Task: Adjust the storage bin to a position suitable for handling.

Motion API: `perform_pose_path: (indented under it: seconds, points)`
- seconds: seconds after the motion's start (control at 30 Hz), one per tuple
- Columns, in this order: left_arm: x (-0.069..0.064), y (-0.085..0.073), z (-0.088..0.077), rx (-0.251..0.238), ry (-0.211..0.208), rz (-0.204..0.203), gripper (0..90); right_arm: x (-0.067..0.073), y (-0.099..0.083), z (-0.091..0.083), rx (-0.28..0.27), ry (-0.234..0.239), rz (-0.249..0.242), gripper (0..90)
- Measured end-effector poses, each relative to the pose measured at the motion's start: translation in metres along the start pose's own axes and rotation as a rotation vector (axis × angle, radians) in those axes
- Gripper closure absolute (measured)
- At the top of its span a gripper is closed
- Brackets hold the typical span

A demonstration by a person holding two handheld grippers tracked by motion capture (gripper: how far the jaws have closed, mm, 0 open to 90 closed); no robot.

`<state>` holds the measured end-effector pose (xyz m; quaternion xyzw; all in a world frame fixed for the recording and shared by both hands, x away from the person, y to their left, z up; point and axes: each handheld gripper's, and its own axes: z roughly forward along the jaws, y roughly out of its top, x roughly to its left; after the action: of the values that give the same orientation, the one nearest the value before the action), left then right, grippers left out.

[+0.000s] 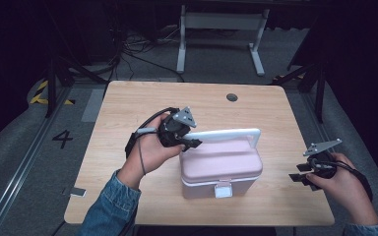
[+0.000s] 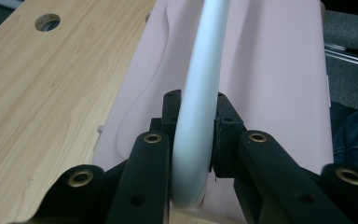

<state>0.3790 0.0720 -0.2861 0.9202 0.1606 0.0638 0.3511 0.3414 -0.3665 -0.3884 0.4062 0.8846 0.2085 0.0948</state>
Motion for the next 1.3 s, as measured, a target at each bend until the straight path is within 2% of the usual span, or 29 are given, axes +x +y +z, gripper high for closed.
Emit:
perform_pose_path:
  seconds: [0.37, 0.53, 0.57, 0.8, 0.9, 0.97, 1.03, 1.1, 1.13, 1.17, 1.3]
  points:
    - [0.011, 0.013, -0.010, 0.017, -0.010, -0.021, 78.5, 0.001, 0.000, -0.001, -0.010, 0.007, 0.004, 49.7]
    - [0.018, 0.016, -0.011, 0.020, -0.026, -0.064, 78.2, 0.001, 0.001, -0.003, -0.022, 0.019, 0.020, 50.0]
    - [0.021, 0.017, -0.011, 0.022, -0.030, -0.063, 78.2, 0.001, 0.001, -0.003, -0.024, 0.019, 0.016, 50.0]
    - [0.031, 0.022, -0.013, 0.016, -0.022, -0.111, 77.1, 0.005, 0.005, -0.008, -0.056, 0.029, 0.010, 51.9]
    - [0.037, 0.022, -0.013, 0.002, -0.024, -0.144, 76.4, 0.007, 0.008, -0.011, -0.094, 0.037, -0.003, 53.5]
    - [0.039, 0.023, -0.013, -0.005, -0.022, -0.150, 76.2, 0.008, 0.009, -0.012, -0.101, 0.038, -0.003, 54.0]
    - [0.043, 0.024, -0.013, -0.008, -0.014, -0.163, 75.6, 0.012, 0.014, -0.017, -0.144, 0.039, -0.017, 56.9]
    - [0.045, 0.024, -0.012, -0.012, -0.011, -0.176, 75.5, 0.013, 0.015, -0.019, -0.158, 0.040, -0.022, 58.0]
    - [0.046, 0.025, -0.012, -0.008, -0.008, -0.175, 75.3, 0.015, 0.017, -0.021, -0.185, 0.045, -0.031, 59.9]
    - [0.048, 0.025, -0.013, -0.002, -0.008, -0.173, 75.0, 0.018, 0.020, -0.026, -0.220, 0.048, -0.043, 65.8]
    - [0.050, 0.026, -0.011, -0.010, -0.004, -0.183, 74.5, 0.022, 0.024, -0.031, -0.260, 0.064, -0.056, 72.7]
